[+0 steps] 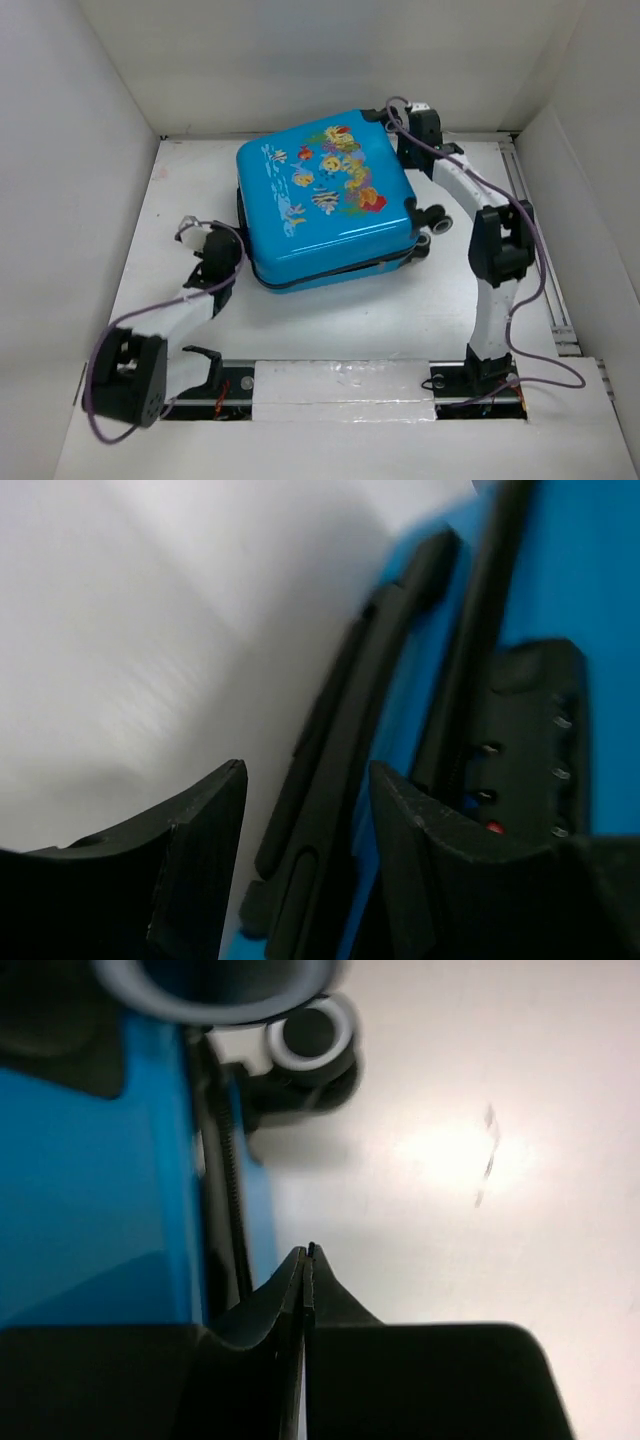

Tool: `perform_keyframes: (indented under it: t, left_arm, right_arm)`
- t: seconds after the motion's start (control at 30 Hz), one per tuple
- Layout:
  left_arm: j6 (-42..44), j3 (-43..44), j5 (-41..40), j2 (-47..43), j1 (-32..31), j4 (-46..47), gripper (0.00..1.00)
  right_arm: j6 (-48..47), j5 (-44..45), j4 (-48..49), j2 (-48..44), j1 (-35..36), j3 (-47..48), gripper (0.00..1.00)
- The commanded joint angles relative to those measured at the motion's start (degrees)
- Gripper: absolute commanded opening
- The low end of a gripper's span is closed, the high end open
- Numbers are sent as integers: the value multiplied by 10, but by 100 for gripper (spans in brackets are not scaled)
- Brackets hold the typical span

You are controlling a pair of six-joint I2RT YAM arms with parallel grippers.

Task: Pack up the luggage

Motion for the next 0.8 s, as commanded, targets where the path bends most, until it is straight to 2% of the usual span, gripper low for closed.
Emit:
perform_keyframes:
  t: [0.0,0.03,0.1,0.13,0.17,0.23,0.3,0.37,0.4,0.47,0.5,0.57,0.6,0.63,0.67,0.7,0.77]
  left_arm:
    - [-18,-46,49,-109,-164,-63,48]
    - [-28,-67,33,-139,-182,-90,48]
    - [-53,-88,16,-198,-209,-108,48]
    - [-59,-95,9,-256,-229,-119,48]
    - [-59,-109,4,-281,-237,-127,48]
    - [-59,-109,-15,-340,-249,-154,48]
    - [-46,-86,-48,-364,-255,-206,48]
    - [-6,-53,-132,-379,-255,-240,50]
    - [8,-10,-161,-385,-255,-264,52]
    - [34,29,-215,-385,-255,-265,57]
    - [58,56,-224,-390,-255,-238,59]
    - [91,69,-224,-397,-255,-176,66]
    - [102,69,-229,-397,-255,-139,72]
    - [115,69,-229,-389,-255,-54,76]
    - [135,69,-238,-374,-255,-21,77]
    - [136,81,-261,-322,-245,-3,77]
    - [136,154,-242,-249,-216,-1,79]
  right_arm:
    - [-8,-135,-48,32,41,186,7]
    - [-13,-140,-64,49,33,244,16]
    - [-18,-152,-86,55,23,280,28]
    - [-18,-194,-86,55,11,287,36]
    - [-18,-222,-86,55,6,294,51]
    - [-24,-262,-100,36,0,300,58]
    - [-30,-262,-100,-22,-13,249,65]
    - [-17,-237,-42,-85,-20,176,68]
    - [-6,-229,-9,-121,-25,86,72]
    - [15,-202,46,-222,-31,13,72]
    - [21,-189,57,-254,-31,-57,71]
    - [45,-159,103,-363,-31,-142,49]
    - [55,-121,121,-401,-18,-233,34]
    - [67,-89,134,-438,-11,-278,1]
    - [91,-59,148,-507,-3,-323,0]
    - [97,-36,162,-536,2,-360,0]
    - [104,37,144,-607,2,-432,0]
